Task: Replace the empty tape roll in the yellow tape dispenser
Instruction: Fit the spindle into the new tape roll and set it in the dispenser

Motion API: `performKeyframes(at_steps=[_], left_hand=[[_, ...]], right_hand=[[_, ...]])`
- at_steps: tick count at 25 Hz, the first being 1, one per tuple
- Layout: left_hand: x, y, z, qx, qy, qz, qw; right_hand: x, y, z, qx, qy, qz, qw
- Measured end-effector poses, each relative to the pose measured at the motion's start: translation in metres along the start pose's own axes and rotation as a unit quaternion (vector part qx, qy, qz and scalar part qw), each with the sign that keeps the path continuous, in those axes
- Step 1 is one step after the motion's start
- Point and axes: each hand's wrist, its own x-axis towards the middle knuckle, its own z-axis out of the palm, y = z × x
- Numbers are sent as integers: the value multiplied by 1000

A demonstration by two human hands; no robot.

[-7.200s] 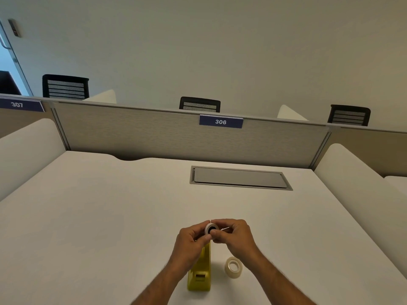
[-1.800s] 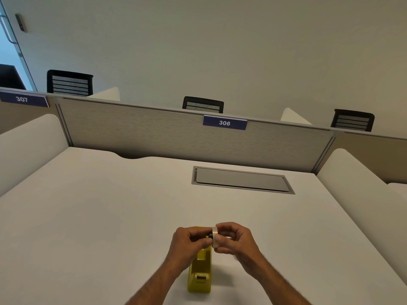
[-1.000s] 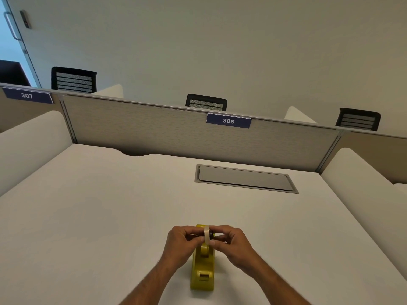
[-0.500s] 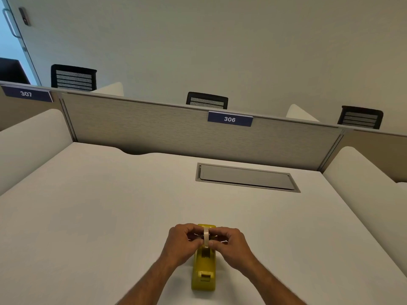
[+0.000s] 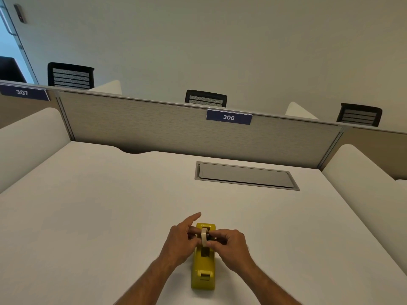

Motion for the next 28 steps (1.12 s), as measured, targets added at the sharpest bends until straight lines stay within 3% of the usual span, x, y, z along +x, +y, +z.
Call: performKeyframes(at_steps=[15,28], left_hand=[[-5,-8,-1,-29,3,30,999],[-3,-6,4,18,12,21,1000]], right_hand=[[-9,-2,3,-22,22,2,1000],[-4,3,6,-55,30,-19,998]])
